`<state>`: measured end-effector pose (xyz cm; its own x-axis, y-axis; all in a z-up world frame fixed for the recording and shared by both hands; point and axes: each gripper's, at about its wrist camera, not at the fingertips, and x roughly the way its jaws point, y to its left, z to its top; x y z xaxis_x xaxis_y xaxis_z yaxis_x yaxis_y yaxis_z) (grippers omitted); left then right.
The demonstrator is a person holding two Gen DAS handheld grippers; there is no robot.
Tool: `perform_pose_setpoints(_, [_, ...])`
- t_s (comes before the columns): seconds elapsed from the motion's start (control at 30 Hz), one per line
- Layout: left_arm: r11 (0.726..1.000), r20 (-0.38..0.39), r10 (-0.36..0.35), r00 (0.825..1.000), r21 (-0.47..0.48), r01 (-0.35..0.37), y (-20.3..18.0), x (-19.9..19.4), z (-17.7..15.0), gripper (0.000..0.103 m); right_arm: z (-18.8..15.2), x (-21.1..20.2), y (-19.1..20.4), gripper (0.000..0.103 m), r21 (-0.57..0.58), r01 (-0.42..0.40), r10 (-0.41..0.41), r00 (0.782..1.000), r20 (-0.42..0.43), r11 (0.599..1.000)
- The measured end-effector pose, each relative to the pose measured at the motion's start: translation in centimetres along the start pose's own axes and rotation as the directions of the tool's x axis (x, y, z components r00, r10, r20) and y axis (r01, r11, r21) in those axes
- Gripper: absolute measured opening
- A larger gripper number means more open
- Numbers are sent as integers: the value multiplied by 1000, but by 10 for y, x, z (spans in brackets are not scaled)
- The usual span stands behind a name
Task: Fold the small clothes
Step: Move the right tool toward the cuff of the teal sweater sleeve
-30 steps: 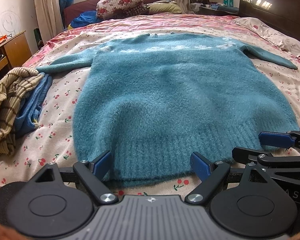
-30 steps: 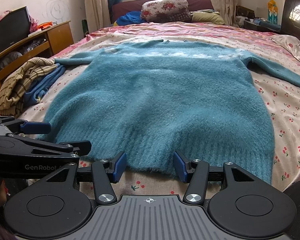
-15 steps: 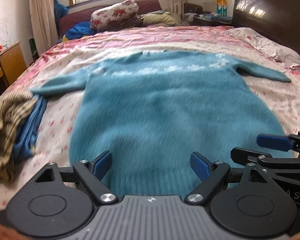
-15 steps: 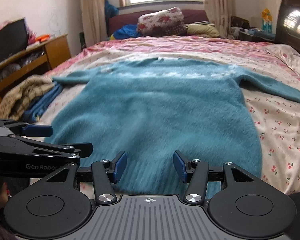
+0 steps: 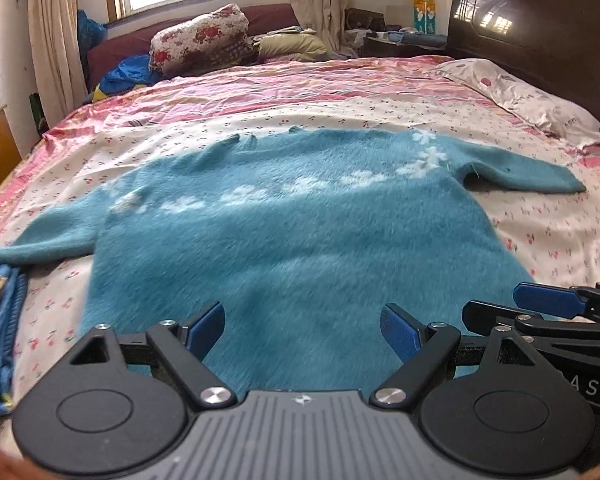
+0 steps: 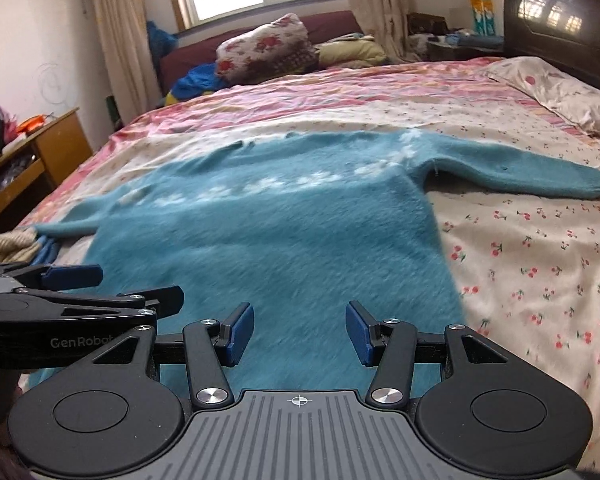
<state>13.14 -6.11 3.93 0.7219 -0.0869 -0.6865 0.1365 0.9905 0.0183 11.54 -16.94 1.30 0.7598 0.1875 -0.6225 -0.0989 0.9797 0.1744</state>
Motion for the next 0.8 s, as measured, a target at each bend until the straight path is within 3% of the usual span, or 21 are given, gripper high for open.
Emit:
perform_pose_setpoints(0.33, [997,5,-25,1000,68,25,-46,48,42,90,33,28,-58,50,131,28,-30,999,20,991])
perform_pose_setpoints(0.8, [991,19,-70,997,113,67,-111,100,89,90,63,53,-132,45,195,111,-122,992,42,974])
